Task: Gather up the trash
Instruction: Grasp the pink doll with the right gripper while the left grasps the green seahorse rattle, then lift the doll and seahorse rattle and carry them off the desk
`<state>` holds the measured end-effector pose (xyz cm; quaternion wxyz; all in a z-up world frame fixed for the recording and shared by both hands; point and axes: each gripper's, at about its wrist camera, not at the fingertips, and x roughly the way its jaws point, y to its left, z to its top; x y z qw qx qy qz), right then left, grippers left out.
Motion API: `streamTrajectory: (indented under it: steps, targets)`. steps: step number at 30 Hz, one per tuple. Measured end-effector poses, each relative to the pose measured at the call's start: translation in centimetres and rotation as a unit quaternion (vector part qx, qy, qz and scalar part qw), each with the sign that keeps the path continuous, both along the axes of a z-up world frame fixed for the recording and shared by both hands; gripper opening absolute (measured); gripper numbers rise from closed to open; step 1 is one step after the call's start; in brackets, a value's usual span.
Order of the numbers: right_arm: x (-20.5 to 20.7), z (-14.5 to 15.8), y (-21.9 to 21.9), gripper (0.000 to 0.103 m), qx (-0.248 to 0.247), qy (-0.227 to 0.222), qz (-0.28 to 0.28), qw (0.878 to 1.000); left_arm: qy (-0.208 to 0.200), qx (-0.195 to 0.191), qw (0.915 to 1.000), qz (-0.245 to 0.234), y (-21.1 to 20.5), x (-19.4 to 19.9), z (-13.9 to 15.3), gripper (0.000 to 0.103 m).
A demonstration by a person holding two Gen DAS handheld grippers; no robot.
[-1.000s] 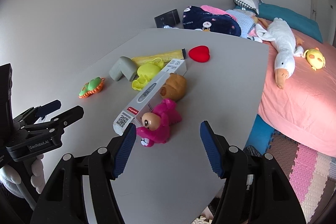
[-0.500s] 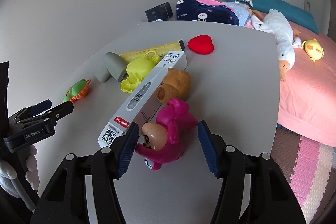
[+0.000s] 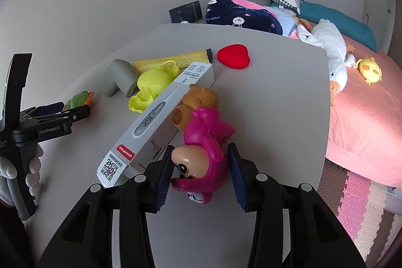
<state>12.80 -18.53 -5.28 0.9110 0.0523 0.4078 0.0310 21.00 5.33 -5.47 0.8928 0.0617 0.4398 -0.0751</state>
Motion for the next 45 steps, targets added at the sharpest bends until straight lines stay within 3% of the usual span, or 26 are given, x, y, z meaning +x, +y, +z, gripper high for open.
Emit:
streamTrajectory:
  steps: [2,3,11,22,39,45]
  targets:
    - [0.0,0.0,0.0,0.044,-0.001,0.000,0.001,1.000,0.004,-0.010,0.9999,0.000,0.2,0.1,-0.1,0.069]
    - [0.0,0.0,0.0,0.044,-0.001,0.000,0.001,1.000,0.004,-0.011,0.9999,0.002,0.3,0.1,-0.1,0.069]
    - [0.0,0.1,-0.1,0.044,0.010,0.003,-0.002,1.000,-0.010,0.014,0.9995,0.025,-0.4,-1.0,0.0,0.069]
    - [-1.0,0.7,-1.5,0.044,0.029,0.006,-0.008,1.000,-0.007,-0.048,0.9975,0.052,-0.5,-3.0,1.5,0.069]
    - [-5.2,4.4,-4.5,0.044,0.041,-0.033,-0.019,0.998,-0.019,-0.076,0.9966,0.025,-4.8,-7.1,4.1,0.069]
    - [-6.7,5.4,-6.1,0.044,0.044,-0.042,-0.029,0.998,-0.031,-0.069,0.9971,0.007,-7.0,-8.9,5.0,0.069]
